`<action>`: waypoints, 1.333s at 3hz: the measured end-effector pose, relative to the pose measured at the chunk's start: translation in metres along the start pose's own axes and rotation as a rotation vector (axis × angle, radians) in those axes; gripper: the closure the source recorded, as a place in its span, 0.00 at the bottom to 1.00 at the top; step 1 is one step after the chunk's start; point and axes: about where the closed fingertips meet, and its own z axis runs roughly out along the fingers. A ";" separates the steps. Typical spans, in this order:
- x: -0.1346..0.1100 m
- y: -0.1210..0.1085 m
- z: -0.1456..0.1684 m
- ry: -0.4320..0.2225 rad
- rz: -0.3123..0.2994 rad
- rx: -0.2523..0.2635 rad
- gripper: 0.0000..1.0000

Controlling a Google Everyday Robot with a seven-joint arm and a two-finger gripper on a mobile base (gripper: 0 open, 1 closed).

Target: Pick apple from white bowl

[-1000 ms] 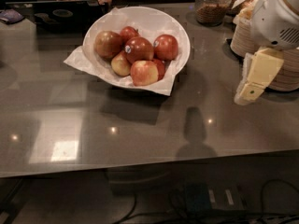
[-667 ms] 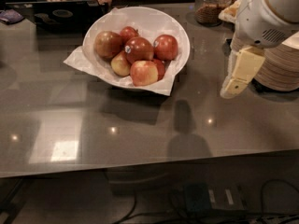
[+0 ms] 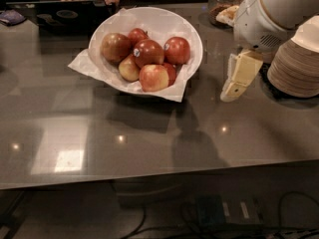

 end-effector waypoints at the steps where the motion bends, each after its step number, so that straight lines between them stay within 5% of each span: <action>1: -0.002 -0.002 0.002 -0.016 0.019 0.025 0.00; 2: -0.009 -0.019 0.017 -0.065 0.012 0.065 0.00; 4: -0.026 -0.048 0.040 -0.150 -0.022 0.094 0.42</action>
Offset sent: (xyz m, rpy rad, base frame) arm 0.0513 0.0213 -0.0057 0.1240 -0.1214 0.0051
